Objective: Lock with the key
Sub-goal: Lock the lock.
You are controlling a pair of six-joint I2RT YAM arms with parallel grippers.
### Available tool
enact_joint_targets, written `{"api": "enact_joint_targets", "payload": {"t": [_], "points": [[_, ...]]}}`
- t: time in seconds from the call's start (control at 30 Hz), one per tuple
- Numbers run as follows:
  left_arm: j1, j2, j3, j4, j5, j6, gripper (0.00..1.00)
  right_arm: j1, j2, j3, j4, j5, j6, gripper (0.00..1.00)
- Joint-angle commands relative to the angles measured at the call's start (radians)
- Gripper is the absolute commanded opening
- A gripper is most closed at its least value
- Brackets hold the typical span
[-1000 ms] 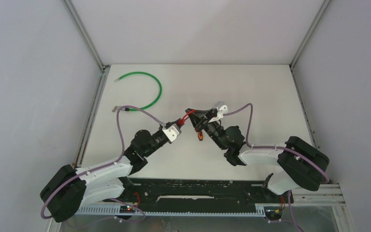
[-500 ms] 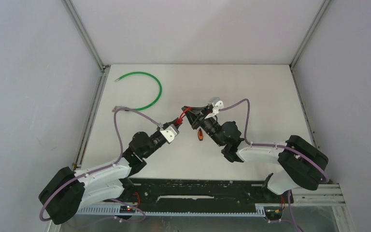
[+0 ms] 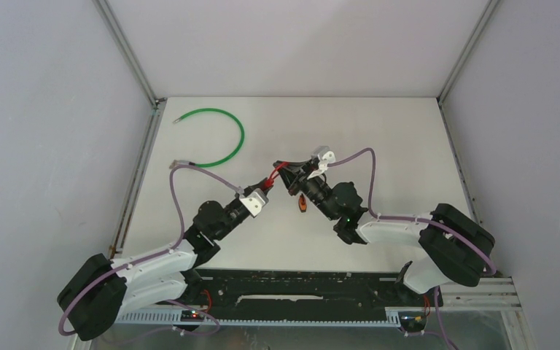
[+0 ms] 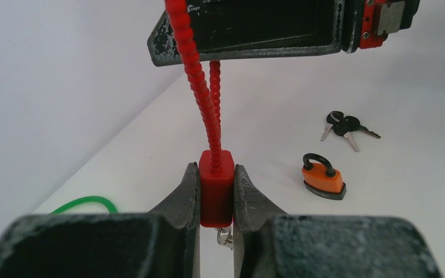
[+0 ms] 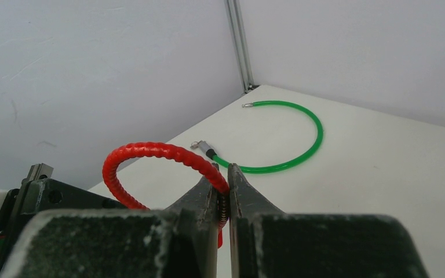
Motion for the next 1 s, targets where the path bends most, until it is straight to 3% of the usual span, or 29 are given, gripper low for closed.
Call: {"api": "enact_joint_targets", "payload": {"t": [0.0,0.3,0.53,0.97], "points": [[0.001,-0.019,-0.014,0.087,-0.006,-0.008,0.00,0.010,0.017,0.065,-0.031,-0.063,0.021,0.00],[0.000,-0.033,-0.028,0.102,-0.028,-0.005,0.00,0.010,0.032,0.095,-0.066,-0.119,0.012,0.00],[0.001,-0.060,-0.068,0.193,-0.123,-0.017,0.00,0.010,0.039,0.111,-0.094,-0.142,-0.006,0.00],[0.000,-0.107,-0.064,0.175,-0.086,-0.036,0.00,0.017,0.055,0.157,-0.164,-0.215,-0.055,0.00]]}}
